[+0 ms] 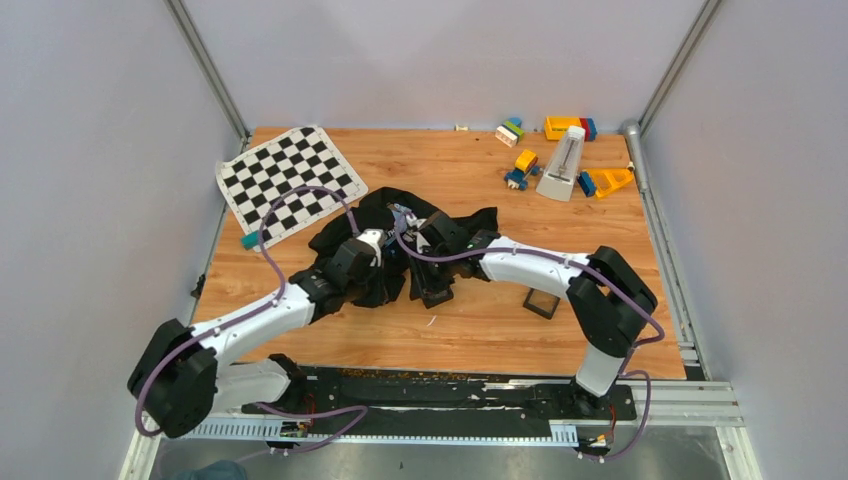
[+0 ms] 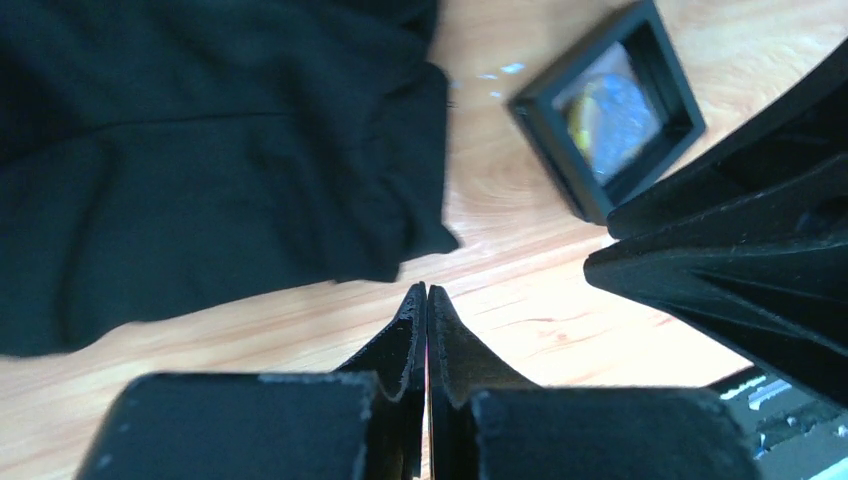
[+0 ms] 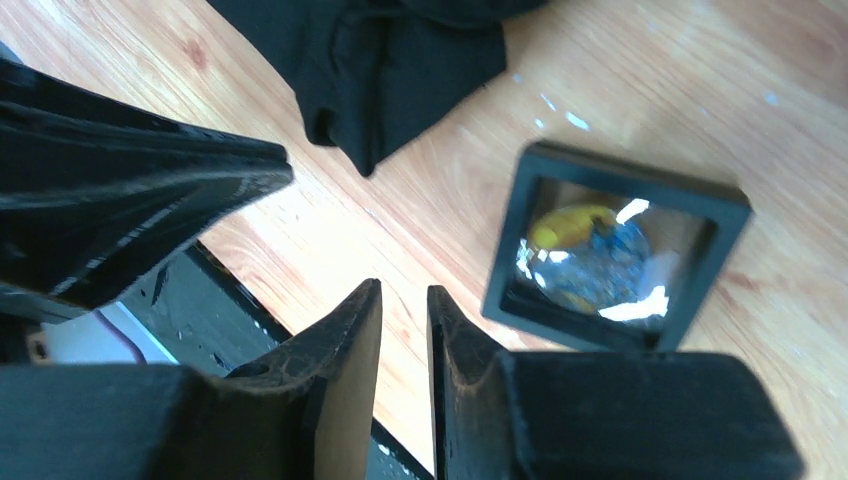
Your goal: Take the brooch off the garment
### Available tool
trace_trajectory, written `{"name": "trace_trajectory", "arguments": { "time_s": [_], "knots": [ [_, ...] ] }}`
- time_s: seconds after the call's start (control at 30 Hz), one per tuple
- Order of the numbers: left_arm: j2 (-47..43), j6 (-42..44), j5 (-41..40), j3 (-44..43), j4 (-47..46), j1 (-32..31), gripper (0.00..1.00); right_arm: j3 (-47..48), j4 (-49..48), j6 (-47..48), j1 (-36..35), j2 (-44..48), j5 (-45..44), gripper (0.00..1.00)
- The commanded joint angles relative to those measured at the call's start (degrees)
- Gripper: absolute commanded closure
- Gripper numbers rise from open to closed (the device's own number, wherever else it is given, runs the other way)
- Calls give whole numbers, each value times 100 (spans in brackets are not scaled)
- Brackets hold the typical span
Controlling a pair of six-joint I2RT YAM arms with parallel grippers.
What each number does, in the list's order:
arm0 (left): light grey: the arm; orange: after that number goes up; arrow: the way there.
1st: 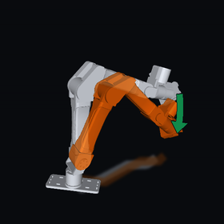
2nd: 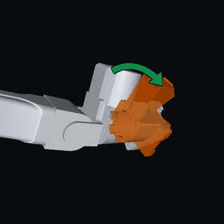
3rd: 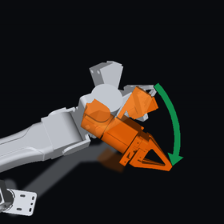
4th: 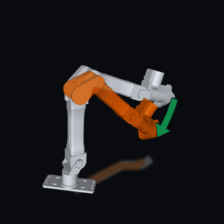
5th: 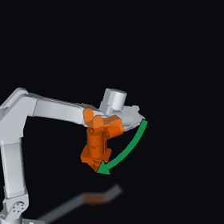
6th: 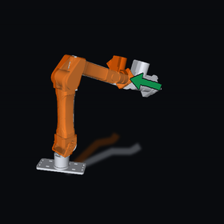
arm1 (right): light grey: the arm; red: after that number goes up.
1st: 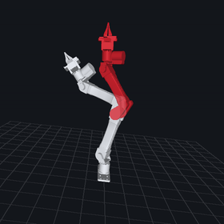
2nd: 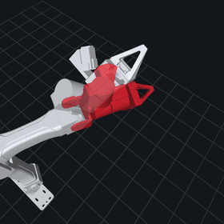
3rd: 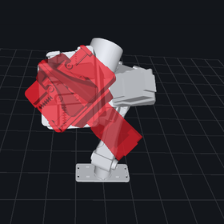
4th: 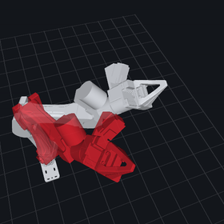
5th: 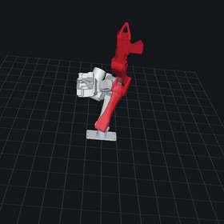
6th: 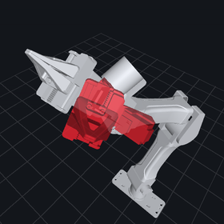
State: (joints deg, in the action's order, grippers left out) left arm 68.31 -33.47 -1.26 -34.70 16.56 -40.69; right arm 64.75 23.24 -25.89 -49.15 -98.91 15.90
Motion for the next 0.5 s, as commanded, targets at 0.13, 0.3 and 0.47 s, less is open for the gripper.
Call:
{"name": "trace_trajectory", "arguments": {
  "time_s": [0.13,0.3,0.47],
  "knots": [
    [-1295,65,-142,278,765,1032,100,1071,17,-429,-401,-1011,-526,78],
    [-1423,71,-103,297,792,1255,97,853,172,-641,-193,-1138,-1170,80],
    [-1274,63,-48,248,689,1299,97,1,103,-578,659,-587,-1417,81]
  ]
}}
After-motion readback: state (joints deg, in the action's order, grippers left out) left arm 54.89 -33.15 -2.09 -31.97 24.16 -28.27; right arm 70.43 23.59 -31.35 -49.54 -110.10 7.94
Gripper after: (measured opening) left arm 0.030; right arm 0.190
